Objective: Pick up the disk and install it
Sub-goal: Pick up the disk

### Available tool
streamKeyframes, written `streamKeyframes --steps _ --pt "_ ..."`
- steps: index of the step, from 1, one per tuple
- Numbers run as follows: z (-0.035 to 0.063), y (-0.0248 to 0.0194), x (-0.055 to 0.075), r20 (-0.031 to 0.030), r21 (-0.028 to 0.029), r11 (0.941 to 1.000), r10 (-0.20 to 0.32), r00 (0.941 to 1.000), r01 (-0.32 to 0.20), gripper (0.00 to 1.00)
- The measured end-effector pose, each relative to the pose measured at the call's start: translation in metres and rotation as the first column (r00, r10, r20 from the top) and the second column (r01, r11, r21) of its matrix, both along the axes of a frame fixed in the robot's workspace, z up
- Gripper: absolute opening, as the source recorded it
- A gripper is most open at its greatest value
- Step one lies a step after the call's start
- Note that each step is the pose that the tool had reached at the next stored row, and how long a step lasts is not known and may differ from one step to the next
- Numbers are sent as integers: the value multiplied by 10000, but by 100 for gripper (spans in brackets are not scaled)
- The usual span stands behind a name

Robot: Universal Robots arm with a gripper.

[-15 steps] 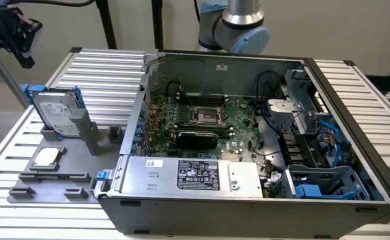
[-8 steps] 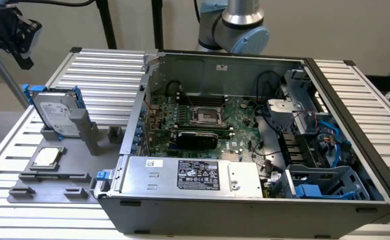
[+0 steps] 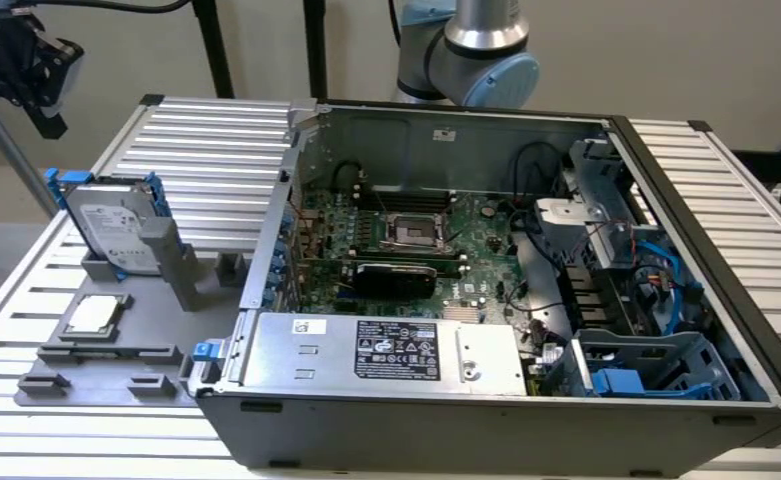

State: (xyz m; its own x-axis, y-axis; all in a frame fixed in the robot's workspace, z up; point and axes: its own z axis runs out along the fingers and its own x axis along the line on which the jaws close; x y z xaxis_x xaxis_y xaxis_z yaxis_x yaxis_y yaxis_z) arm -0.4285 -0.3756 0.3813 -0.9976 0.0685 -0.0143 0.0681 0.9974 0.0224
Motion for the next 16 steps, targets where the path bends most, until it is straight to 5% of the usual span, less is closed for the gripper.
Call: streamKeyframes --steps 16 --pt "0 0 0 0 2 10000 98 10000 -98 11"
